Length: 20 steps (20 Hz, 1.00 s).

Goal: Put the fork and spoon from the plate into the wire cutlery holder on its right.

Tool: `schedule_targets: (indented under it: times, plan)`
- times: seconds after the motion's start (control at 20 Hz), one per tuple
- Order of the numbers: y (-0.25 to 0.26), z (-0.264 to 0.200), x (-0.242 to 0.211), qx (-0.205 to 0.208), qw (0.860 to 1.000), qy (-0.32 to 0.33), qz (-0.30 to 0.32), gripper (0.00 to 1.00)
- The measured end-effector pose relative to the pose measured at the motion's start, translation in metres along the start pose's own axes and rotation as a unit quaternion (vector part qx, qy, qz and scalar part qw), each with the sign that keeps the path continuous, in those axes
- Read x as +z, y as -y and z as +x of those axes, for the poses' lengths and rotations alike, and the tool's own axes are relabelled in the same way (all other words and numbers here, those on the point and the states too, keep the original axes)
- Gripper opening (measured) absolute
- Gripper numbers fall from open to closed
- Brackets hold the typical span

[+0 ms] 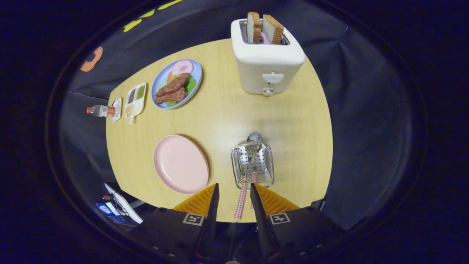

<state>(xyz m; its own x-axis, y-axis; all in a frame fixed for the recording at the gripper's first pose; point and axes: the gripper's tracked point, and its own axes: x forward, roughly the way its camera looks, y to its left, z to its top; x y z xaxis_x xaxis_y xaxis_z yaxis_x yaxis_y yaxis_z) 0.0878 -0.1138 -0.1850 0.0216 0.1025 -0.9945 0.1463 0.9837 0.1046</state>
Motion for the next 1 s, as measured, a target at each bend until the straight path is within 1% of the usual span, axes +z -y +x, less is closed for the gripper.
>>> schedule_targets:
  times: [0.05,0.15,0.2,0.3,0.35,0.4,0.45,0.5,0.65,0.75,0.8,0.95,1.0]
  plan:
    - [-0.003,-0.004,0.005,0.005,1.0,0.018,0.0,0.54]
    - [-0.01,-0.013,0.017,0.014,0.998,0.063,0.001,0.66]
    - [-0.012,-0.018,0.025,0.018,0.996,0.09,0.003,0.7]
    - [-0.019,-0.029,0.039,0.025,0.988,0.151,0.002,0.71]
    - [-0.023,-0.036,0.043,0.028,0.983,0.179,-0.003,0.74]
    - [-0.028,-0.043,0.046,0.032,0.977,0.209,-0.009,0.78]
    - [-0.033,-0.052,0.047,0.037,0.97,0.241,-0.014,0.78]
    - [-0.04,-0.063,0.048,0.047,0.959,0.281,-0.013,0.78]
    - [-0.065,-0.095,0.032,0.08,0.923,0.377,-0.013,0.78]
    - [-0.082,-0.119,0.02,0.1,0.893,0.439,-0.025,0.78]
    - [-0.088,-0.131,0.013,0.097,0.877,0.469,-0.04,0.78]
    - [-0.095,-0.167,-0.007,0.065,0.821,0.563,-0.072,0.78]
    - [-0.097,-0.181,-0.016,0.06,0.808,0.582,-0.075,0.78]
